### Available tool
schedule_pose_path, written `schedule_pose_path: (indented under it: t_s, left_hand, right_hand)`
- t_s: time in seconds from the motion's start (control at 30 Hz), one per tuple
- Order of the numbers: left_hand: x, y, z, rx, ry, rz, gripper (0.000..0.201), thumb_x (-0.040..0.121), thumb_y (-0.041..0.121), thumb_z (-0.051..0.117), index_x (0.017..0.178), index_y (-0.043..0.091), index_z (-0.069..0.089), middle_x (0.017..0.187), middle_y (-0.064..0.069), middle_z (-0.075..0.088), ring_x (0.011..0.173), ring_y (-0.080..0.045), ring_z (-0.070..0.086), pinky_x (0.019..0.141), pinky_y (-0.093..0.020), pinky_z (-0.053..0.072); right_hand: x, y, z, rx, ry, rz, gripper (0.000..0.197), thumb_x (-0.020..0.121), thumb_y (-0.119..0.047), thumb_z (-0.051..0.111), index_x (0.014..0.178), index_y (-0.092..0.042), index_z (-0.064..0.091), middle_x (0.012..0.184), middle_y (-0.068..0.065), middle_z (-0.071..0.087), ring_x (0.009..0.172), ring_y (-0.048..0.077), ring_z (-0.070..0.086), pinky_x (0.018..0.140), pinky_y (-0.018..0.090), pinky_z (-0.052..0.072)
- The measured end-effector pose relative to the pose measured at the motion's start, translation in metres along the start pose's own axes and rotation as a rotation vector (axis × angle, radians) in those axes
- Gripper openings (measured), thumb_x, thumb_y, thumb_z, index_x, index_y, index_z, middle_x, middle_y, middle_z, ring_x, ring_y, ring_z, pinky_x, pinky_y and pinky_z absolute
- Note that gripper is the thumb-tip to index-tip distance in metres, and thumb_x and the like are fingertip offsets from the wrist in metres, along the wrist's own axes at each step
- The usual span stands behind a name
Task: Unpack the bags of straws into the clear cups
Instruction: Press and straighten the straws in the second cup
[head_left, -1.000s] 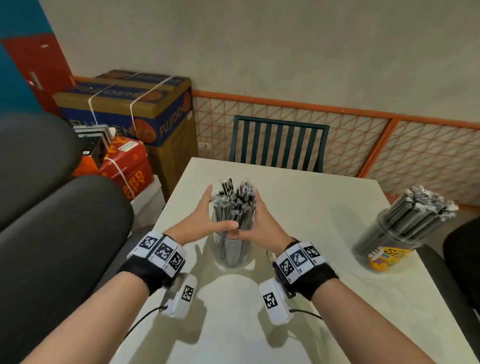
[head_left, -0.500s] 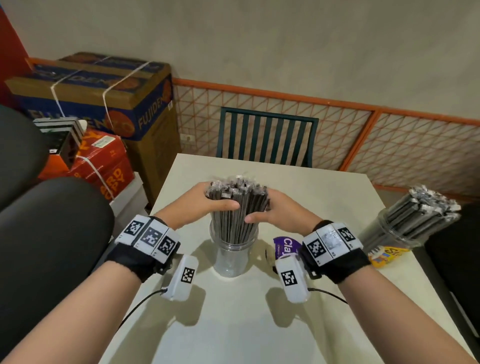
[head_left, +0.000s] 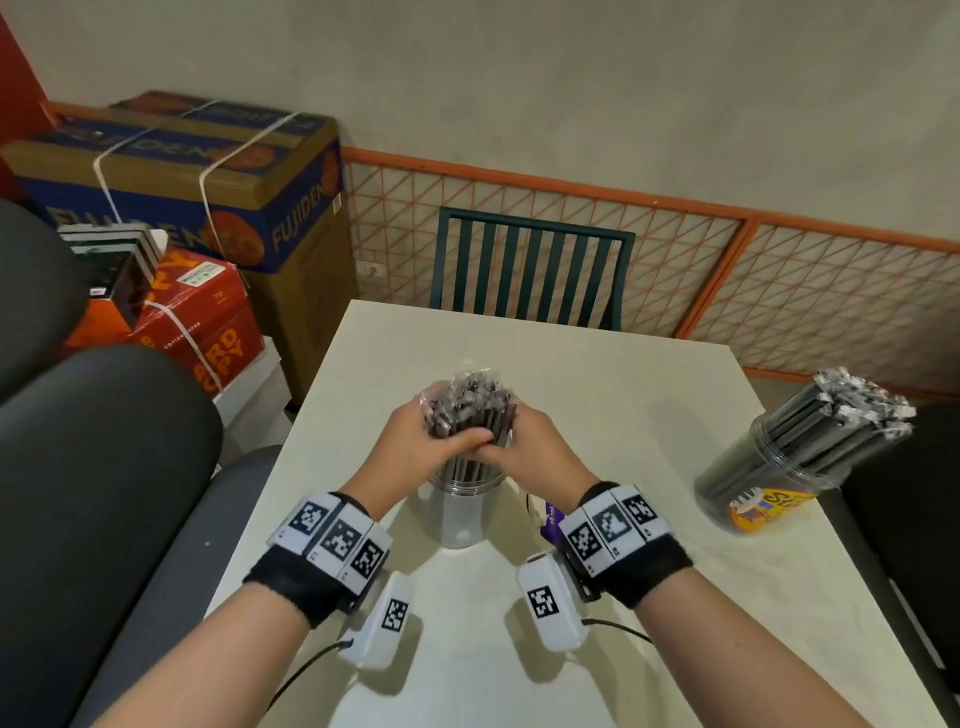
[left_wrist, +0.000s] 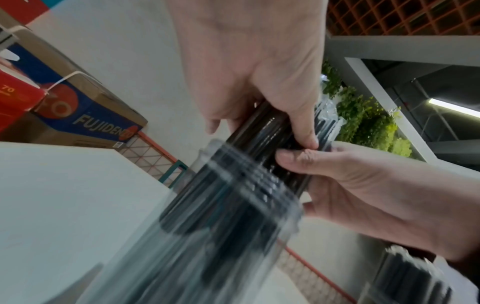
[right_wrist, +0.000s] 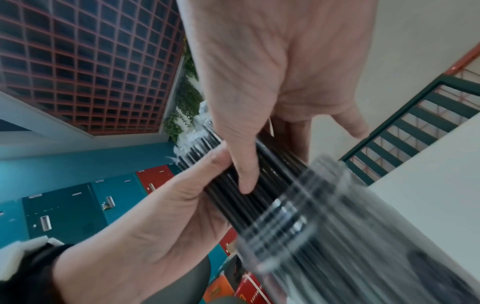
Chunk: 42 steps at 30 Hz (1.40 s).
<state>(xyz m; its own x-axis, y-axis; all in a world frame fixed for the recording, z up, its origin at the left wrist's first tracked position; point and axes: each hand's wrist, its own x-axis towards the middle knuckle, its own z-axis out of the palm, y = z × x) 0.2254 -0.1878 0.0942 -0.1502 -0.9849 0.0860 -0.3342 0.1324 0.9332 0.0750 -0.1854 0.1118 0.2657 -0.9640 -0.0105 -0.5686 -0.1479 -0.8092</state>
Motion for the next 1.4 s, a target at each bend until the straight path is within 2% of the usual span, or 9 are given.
schedule_pose_path:
  t_s: [0.2,0.3,0.43,0.73,0.83,0.93,1.07,1.2,1.4]
  left_hand:
    - [0.023,0.022,-0.042,0.072,-0.307,-0.012,0.03,0.076,0.02,0.074,0.1,0.033,0.063,0.089,0.024,0.067,0.083,0.014,0.062,0.07,-0.001,0.043]
    - [0.025,0.015,-0.04,0.169,-0.395,-0.062,0.043,0.071,0.021,0.078,0.11,0.025,0.059,0.1,0.018,0.062,0.094,0.002,0.06,0.078,-0.011,0.046]
    - [0.017,-0.001,-0.03,0.111,-0.368,-0.079,0.067,0.067,0.021,0.082,0.125,0.022,0.049,0.123,0.003,0.056,0.116,-0.013,0.053,0.103,-0.033,0.042]
    - [-0.014,-0.026,-0.015,-0.114,-0.081,-0.07,0.09,0.061,0.047,0.08,0.138,0.029,0.035,0.134,0.017,0.047,0.129,-0.004,0.041,0.11,-0.028,0.029]
    - [-0.017,-0.022,-0.007,-0.086,-0.072,-0.077,0.083,0.066,0.042,0.079,0.135,0.032,0.034,0.126,0.017,0.05,0.121,-0.004,0.046,0.102,-0.022,0.035]
    - [-0.01,-0.012,-0.006,-0.095,-0.089,-0.075,0.082,0.071,0.029,0.076,0.139,0.03,0.031,0.127,0.012,0.048,0.118,-0.004,0.046,0.093,-0.01,0.037]
    - [-0.003,0.001,-0.014,-0.064,-0.168,-0.028,0.076,0.065,0.053,0.069,0.132,0.029,0.045,0.125,0.007,0.058,0.118,-0.008,0.053,0.101,-0.027,0.043]
    - [0.006,0.011,-0.023,-0.023,-0.144,0.003,0.059,0.082,0.029,0.066,0.137,0.02,0.044,0.129,0.004,0.057,0.117,-0.008,0.053,0.102,-0.027,0.042]
    - [-0.004,0.006,-0.009,-0.039,-0.244,-0.054,0.083,0.071,0.024,0.077,0.139,0.028,0.029,0.126,0.012,0.05,0.113,-0.001,0.05,0.088,-0.005,0.039]
  right_hand:
    - [0.018,-0.011,-0.037,-0.194,-0.192,0.008,0.056,0.077,-0.018,0.075,0.128,-0.017,0.054,0.131,0.003,0.059,0.121,0.018,0.052,0.101,0.029,0.04]
    - [0.021,0.0,-0.037,-0.297,-0.331,0.055,0.073,0.07,-0.021,0.081,0.134,-0.017,0.046,0.136,0.003,0.054,0.125,0.02,0.048,0.105,0.034,0.038]
    - [0.014,0.013,-0.028,-0.265,-0.361,0.065,0.093,0.068,-0.029,0.083,0.144,-0.017,0.029,0.145,0.001,0.044,0.132,0.018,0.041,0.108,0.031,0.034]
    - [0.0,0.018,-0.019,-0.015,-0.298,0.03,0.108,0.068,-0.021,0.083,0.149,-0.021,0.011,0.149,-0.006,0.034,0.132,0.004,0.032,0.106,0.017,0.024]
    - [-0.005,0.02,-0.001,0.104,-0.196,0.018,0.119,0.063,-0.024,0.086,0.15,-0.026,0.004,0.149,-0.005,0.036,0.134,0.007,0.037,0.113,0.026,0.028]
    - [-0.006,0.019,0.012,0.111,-0.034,0.047,0.097,0.07,-0.024,0.082,0.146,-0.022,0.022,0.136,-0.002,0.052,0.124,0.011,0.05,0.1,0.022,0.04]
    - [-0.004,0.007,0.0,0.032,0.029,0.023,0.045,0.086,-0.026,0.067,0.127,-0.015,0.052,0.122,0.003,0.064,0.11,0.014,0.059,0.08,0.013,0.042]
    - [0.003,-0.007,-0.021,0.035,-0.065,0.008,0.039,0.091,-0.024,0.059,0.128,-0.016,0.053,0.125,0.002,0.062,0.113,0.014,0.056,0.09,0.023,0.042]
    - [-0.001,-0.001,-0.015,-0.081,-0.226,0.009,0.048,0.088,-0.025,0.064,0.132,-0.014,0.047,0.126,0.004,0.059,0.111,0.014,0.055,0.094,0.028,0.046]
